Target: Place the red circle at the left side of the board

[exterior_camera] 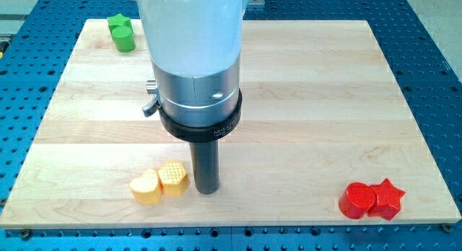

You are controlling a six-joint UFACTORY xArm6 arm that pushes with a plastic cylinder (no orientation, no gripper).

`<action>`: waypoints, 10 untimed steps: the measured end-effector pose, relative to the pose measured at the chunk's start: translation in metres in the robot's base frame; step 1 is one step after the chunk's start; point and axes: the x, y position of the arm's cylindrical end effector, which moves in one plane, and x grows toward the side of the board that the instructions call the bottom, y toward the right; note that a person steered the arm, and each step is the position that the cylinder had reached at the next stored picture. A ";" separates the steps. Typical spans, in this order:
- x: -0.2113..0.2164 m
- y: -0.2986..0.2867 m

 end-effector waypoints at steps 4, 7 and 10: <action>-0.091 -0.094; -0.129 0.072; -0.038 0.376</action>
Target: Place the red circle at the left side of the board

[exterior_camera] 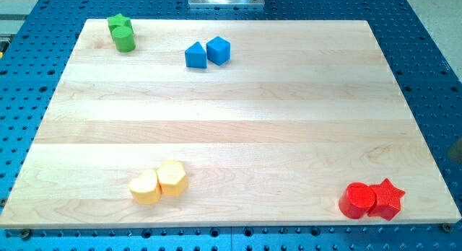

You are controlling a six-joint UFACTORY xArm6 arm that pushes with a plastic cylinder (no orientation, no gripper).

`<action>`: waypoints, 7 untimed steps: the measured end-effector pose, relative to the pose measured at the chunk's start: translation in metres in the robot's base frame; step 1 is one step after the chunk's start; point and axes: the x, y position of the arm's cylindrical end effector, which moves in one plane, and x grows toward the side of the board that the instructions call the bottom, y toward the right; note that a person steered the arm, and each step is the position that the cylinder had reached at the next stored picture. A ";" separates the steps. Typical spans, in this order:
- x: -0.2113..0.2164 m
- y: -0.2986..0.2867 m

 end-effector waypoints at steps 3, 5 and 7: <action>0.080 -0.131; 0.077 -0.261; 0.005 -0.307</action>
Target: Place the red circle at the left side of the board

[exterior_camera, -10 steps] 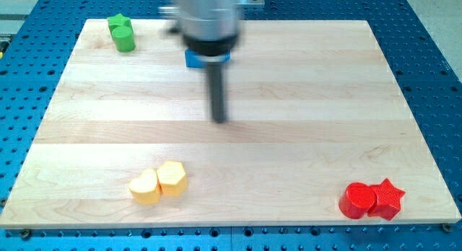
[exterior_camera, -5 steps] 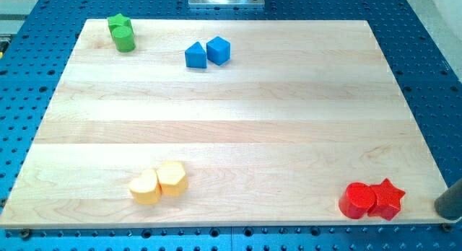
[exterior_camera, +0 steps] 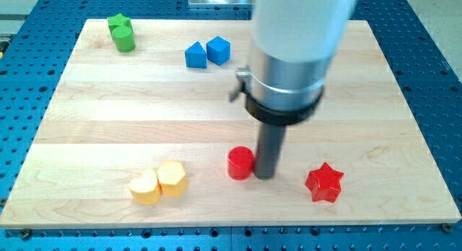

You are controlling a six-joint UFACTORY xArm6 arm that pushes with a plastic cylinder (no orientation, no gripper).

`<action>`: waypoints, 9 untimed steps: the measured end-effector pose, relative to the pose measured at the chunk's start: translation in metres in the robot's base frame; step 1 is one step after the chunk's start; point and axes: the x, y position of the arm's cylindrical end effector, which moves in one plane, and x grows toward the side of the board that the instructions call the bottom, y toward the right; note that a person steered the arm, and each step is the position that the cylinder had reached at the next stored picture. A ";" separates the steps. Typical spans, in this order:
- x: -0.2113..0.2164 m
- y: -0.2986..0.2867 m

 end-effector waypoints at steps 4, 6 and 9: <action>-0.101 -0.147; -0.114 -0.187; -0.255 -0.309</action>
